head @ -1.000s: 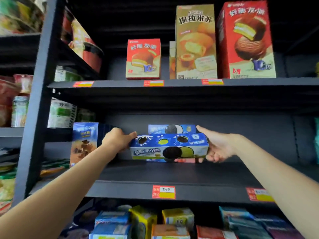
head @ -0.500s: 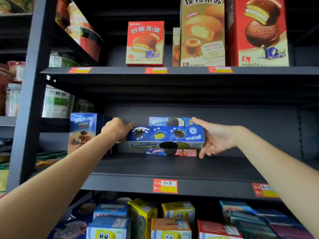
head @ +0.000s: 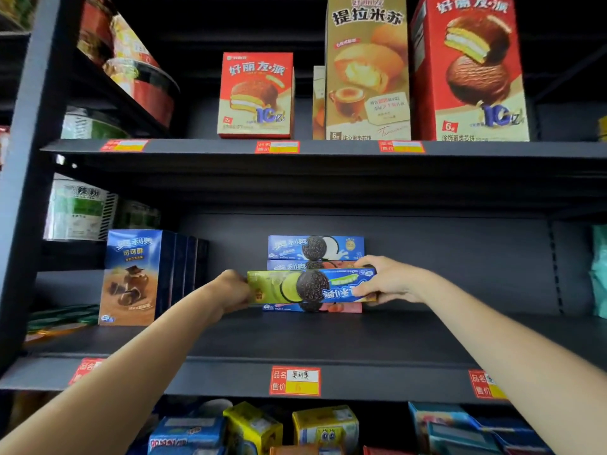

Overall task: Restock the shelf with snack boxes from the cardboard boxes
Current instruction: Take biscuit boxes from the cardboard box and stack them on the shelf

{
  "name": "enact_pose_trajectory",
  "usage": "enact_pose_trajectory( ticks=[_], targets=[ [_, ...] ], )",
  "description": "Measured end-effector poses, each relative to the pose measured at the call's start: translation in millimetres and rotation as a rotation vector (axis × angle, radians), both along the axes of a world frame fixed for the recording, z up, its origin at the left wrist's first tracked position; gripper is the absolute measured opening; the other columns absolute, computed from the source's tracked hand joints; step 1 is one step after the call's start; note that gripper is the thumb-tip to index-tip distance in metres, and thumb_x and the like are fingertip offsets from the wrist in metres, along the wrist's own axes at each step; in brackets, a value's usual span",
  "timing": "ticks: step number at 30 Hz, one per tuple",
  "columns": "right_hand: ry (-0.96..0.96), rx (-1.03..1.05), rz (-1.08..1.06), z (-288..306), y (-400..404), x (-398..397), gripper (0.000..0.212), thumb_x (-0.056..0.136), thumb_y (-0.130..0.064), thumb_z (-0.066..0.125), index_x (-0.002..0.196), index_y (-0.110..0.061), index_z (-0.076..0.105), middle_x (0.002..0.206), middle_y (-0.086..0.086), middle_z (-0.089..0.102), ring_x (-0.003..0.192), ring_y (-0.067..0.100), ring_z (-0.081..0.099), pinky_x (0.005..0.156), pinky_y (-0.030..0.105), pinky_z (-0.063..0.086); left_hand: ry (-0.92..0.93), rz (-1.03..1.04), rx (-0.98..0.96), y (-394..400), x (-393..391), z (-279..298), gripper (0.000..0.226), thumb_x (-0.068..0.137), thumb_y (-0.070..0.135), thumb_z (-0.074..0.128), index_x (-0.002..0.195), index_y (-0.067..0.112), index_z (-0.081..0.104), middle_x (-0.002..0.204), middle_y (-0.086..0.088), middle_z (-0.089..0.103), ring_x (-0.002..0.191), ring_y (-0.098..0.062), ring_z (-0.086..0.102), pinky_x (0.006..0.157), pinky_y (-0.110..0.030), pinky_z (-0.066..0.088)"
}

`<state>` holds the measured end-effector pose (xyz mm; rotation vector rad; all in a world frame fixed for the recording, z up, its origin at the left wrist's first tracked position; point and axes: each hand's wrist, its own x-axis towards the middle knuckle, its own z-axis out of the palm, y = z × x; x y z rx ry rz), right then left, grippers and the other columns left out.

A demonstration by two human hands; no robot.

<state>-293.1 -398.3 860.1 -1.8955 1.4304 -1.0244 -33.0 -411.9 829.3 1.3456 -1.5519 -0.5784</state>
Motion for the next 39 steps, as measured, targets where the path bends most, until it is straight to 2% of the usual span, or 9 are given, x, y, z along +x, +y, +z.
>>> enact_pose_trajectory(
  ticks=[3,6,13,17,22,26,31,35,39],
  targets=[
    [0.099,-0.052,-0.057,0,-6,-3,0.043,0.076,-0.010,0.076,0.112,-0.014,0.052,0.098,-0.001,0.055,0.093,0.017,0.059,0.086,0.036,0.053,0.052,-0.029,0.017,-3,-1,1,0.019,0.084,-0.011,0.048,0.076,0.003,0.057,0.071,-0.008,0.052,0.065,-0.013,0.051,0.055,-0.016,0.047],
    [0.291,-0.069,-0.059,4,1,-1,0.037,0.070,-0.026,0.082,0.096,-0.012,0.059,0.090,-0.001,0.057,0.083,0.013,0.053,0.068,0.026,0.040,0.269,-0.097,-0.058,-5,-2,9,0.020,0.084,-0.007,0.056,0.101,0.001,0.063,0.082,-0.011,0.060,0.069,-0.014,0.057,0.057,-0.019,0.053],
    [0.129,-0.059,0.293,10,17,23,0.042,0.077,-0.002,0.073,0.111,-0.014,0.052,0.100,0.000,0.065,0.081,0.013,0.062,0.061,0.025,0.047,0.641,-0.344,-0.399,18,-30,31,0.054,0.082,0.003,0.065,0.130,0.012,0.041,0.121,-0.010,0.055,0.093,-0.017,0.061,0.085,-0.027,0.049],
    [-0.014,0.007,0.418,6,24,31,0.037,0.078,0.007,0.068,0.105,-0.016,0.056,0.099,0.001,0.067,0.088,0.016,0.067,0.073,0.030,0.056,0.118,-0.603,-0.005,42,-50,9,0.047,0.081,0.011,0.070,0.122,0.014,0.047,0.112,-0.007,0.067,0.095,-0.019,0.066,0.090,-0.034,0.051],
    [-0.311,-0.047,0.458,13,35,18,0.023,0.083,-0.001,0.064,0.103,-0.012,0.060,0.090,0.004,0.071,0.077,0.016,0.068,0.083,0.040,0.056,-0.234,-0.517,-0.062,51,-37,32,0.054,0.087,0.009,0.062,0.130,0.030,0.039,0.113,0.003,0.064,0.090,-0.002,0.064,0.074,-0.013,0.053],
    [-0.562,-0.224,0.269,20,33,-6,0.049,0.078,0.001,0.069,0.118,-0.018,0.050,0.102,0.005,0.065,0.085,0.019,0.065,0.087,0.043,0.053,-0.644,-0.358,-0.074,41,-32,53,0.083,0.086,0.024,0.065,0.150,0.026,0.012,0.143,0.004,0.042,0.127,-0.010,0.043,0.107,-0.021,0.034],
    [0.045,-0.201,0.079,3,28,-27,0.041,0.070,-0.012,0.080,0.101,-0.025,0.057,0.099,-0.003,0.065,0.093,0.013,0.061,0.084,0.021,0.049,-0.973,-0.287,-0.050,20,-42,50,0.082,0.085,0.034,0.065,0.149,0.026,0.014,0.151,0.006,0.028,0.139,-0.012,0.026,0.114,-0.026,0.020],
    [0.308,-0.137,-0.057,0,19,-33,0.059,0.070,-0.027,0.082,0.119,-0.024,0.050,0.117,-0.003,0.046,0.107,0.015,0.047,0.084,0.026,0.043,-0.942,-0.192,-0.061,-4,-42,27,0.070,0.083,0.049,0.062,0.143,0.027,0.033,0.140,0.001,0.044,0.129,-0.019,0.042,0.108,-0.028,0.032],
    [0.427,-0.078,-0.086,-1,7,-21,0.050,0.073,-0.023,0.080,0.114,-0.011,0.054,0.102,0.002,0.049,0.071,0.008,0.051,0.052,0.016,0.044,-0.858,-0.016,-0.009,-19,-34,10,0.068,0.081,0.051,0.062,0.136,0.018,0.041,0.133,-0.003,0.048,0.118,-0.023,0.050,0.101,-0.032,0.041]
  ],
)
